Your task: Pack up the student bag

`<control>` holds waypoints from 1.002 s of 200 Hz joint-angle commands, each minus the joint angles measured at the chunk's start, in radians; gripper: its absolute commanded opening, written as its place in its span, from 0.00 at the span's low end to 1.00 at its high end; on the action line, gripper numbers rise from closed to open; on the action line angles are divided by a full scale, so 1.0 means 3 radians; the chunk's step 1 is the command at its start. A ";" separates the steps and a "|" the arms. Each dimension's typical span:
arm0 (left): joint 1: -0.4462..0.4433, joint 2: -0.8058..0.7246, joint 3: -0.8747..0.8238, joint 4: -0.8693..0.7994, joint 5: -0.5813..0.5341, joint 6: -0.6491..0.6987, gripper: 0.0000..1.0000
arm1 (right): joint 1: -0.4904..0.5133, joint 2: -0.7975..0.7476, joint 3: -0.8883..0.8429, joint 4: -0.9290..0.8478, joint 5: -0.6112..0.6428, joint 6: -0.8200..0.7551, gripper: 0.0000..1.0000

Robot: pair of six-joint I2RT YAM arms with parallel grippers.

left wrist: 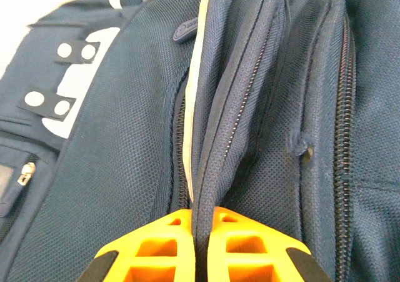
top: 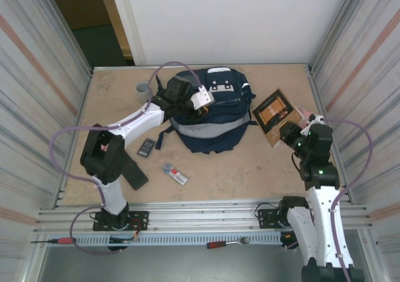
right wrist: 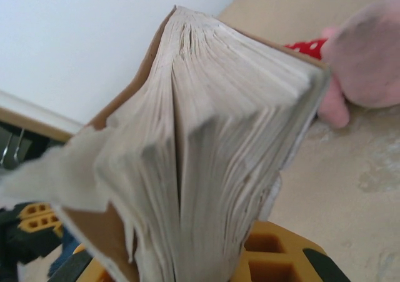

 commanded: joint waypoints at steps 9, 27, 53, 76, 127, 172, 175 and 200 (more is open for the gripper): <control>-0.0032 -0.0298 0.0200 0.0164 0.0016 -0.0874 0.00 | -0.0026 0.0238 0.0426 -0.0484 -0.0241 0.0206 0.00; -0.0055 -0.0330 0.0275 0.0148 0.0016 -0.1028 0.00 | -0.0026 0.0178 0.0332 -0.0415 -0.0518 0.0392 0.00; -0.0055 -0.0337 0.0390 0.0156 -0.0005 -0.1237 0.00 | -0.0022 0.0082 0.0216 -0.0379 -0.0854 0.0674 0.00; -0.0057 -0.0326 0.0484 0.0214 0.0002 -0.1442 0.00 | 0.0043 0.0050 0.0012 -0.0085 -0.1218 0.1072 0.00; -0.0156 -0.0365 0.0550 0.0244 0.0036 -0.1566 0.00 | 0.0605 0.0181 -0.0394 0.0837 -0.0860 0.1820 0.00; -0.0169 -0.0396 0.0541 0.0247 0.0056 -0.1646 0.00 | 0.1174 0.0494 -0.0665 0.1753 -0.0150 0.2311 0.00; -0.0172 -0.0401 0.0538 0.0251 0.0060 -0.1652 0.00 | 0.1206 0.0516 -0.0664 0.1766 -0.0079 0.2313 0.00; -0.0169 -0.0411 0.0542 0.0282 0.0115 -0.1682 0.00 | 0.1452 0.0760 -0.0657 0.2003 0.0300 0.2330 0.00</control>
